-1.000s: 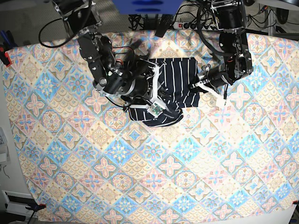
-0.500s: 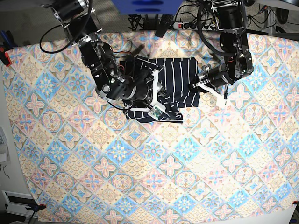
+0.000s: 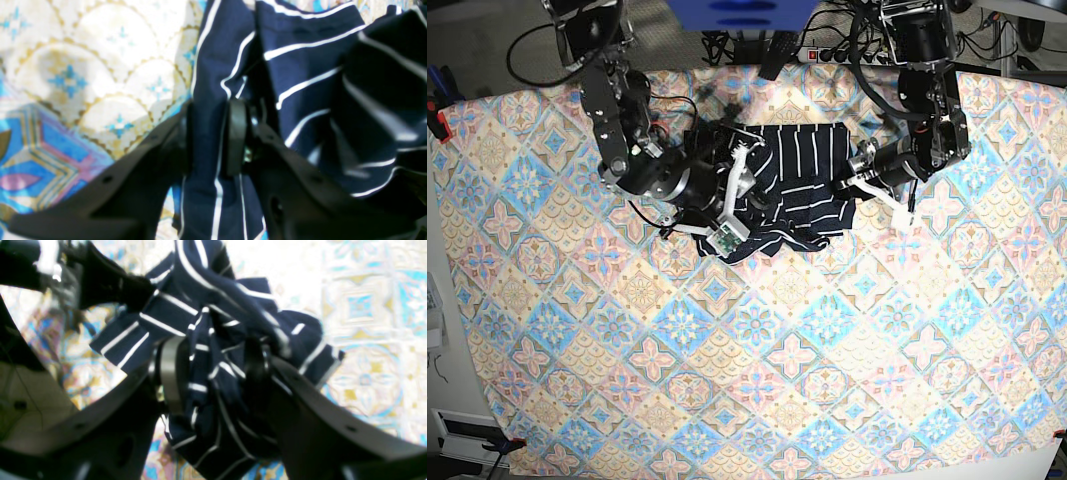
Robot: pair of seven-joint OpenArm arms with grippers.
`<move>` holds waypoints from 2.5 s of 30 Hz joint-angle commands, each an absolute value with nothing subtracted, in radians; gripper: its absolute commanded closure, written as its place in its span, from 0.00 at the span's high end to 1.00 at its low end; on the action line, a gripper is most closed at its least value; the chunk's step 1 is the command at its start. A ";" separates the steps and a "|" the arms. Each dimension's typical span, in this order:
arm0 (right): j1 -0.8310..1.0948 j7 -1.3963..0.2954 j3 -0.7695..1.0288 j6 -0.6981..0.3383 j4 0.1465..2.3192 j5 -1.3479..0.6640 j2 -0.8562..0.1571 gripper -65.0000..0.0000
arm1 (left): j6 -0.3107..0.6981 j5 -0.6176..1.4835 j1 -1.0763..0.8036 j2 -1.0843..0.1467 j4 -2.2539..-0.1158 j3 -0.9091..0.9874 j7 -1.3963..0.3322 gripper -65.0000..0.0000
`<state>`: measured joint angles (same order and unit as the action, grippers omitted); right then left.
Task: Fold the T-shirt properly
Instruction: 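Fold the strip end in the right gripper over toward the left gripper, then press and square the folded bundle edges with both grippers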
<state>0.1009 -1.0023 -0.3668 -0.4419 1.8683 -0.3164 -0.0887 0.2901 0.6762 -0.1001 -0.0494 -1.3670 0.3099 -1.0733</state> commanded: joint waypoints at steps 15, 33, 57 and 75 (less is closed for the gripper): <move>0.088 -0.906 -0.124 -0.444 1.807 -0.318 -0.168 0.20 | 0.297 0.687 -0.088 -0.058 -1.380 0.311 -1.069 0.23; 0.028 -0.901 -0.538 -0.444 1.779 -0.321 -0.127 0.19 | 0.297 0.688 -0.088 -0.056 -1.380 0.312 -1.069 0.23; -0.047 -0.835 -0.516 -0.443 1.609 -0.320 -0.085 0.19 | 0.303 0.947 -0.163 -0.228 -1.442 0.418 -1.070 0.23; -0.259 -0.760 -0.507 -0.438 1.116 -0.318 -0.016 0.19 | 0.302 0.901 -0.265 -0.239 -1.713 0.197 -1.067 0.23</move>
